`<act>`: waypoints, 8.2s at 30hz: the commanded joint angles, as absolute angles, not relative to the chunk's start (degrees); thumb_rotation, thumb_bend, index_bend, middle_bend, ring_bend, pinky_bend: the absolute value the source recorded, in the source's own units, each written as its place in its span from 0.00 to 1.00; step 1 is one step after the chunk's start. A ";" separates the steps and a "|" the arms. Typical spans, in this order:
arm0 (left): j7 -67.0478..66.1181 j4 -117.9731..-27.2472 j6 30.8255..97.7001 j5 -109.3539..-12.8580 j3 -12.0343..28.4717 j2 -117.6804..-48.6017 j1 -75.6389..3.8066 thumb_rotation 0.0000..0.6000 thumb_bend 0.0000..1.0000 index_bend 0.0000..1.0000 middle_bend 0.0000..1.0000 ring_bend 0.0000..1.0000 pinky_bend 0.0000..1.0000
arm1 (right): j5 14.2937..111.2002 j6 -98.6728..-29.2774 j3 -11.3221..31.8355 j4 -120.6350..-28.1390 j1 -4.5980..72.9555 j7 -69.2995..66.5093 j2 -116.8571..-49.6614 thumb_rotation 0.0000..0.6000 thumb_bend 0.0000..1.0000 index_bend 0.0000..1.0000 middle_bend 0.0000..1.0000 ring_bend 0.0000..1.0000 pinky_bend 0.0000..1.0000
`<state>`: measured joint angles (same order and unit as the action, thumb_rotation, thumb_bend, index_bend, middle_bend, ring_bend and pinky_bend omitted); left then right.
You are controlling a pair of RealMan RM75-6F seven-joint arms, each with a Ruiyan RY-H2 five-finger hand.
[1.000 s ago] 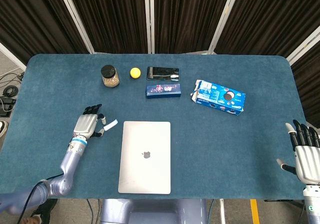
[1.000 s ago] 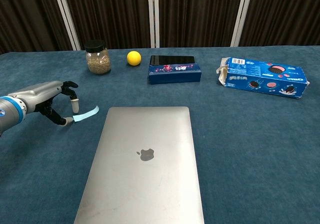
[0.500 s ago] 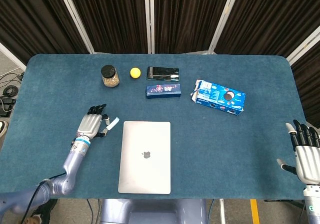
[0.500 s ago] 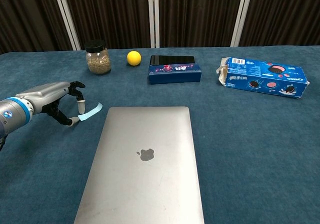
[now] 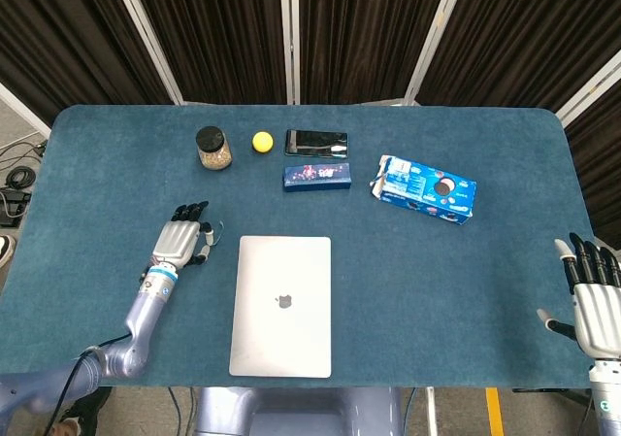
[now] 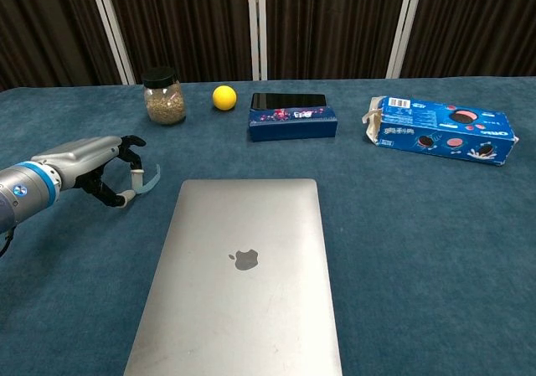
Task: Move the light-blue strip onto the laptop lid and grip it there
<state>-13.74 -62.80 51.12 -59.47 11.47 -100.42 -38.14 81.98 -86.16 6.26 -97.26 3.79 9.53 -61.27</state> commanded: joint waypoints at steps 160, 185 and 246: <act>-7.69 -102.69 77.52 -66.30 7.95 -59.31 -18.82 1.00 0.00 0.00 0.00 0.00 0.00 | 76.59 -41.08 3.18 -99.12 45.58 36.83 -86.62 1.00 1.00 0.33 0.00 0.00 0.00; -8.16 -102.44 76.15 -66.57 9.12 -59.64 -18.26 1.00 0.00 0.00 0.00 0.00 0.00 | 75.25 -43.19 1.27 -97.15 47.69 37.74 -88.57 1.00 1.00 0.33 0.00 0.00 0.00; -7.97 -102.79 75.10 -67.06 10.32 -59.38 -17.58 1.00 0.00 0.00 0.00 0.00 0.00 | 73.43 -46.33 -0.03 -94.52 49.24 37.91 -90.24 1.00 1.00 0.35 0.00 0.00 0.00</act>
<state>-7.97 -102.78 75.09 -67.06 10.32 -59.38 -17.58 73.56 -46.42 0.09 -94.63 49.19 37.73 -90.26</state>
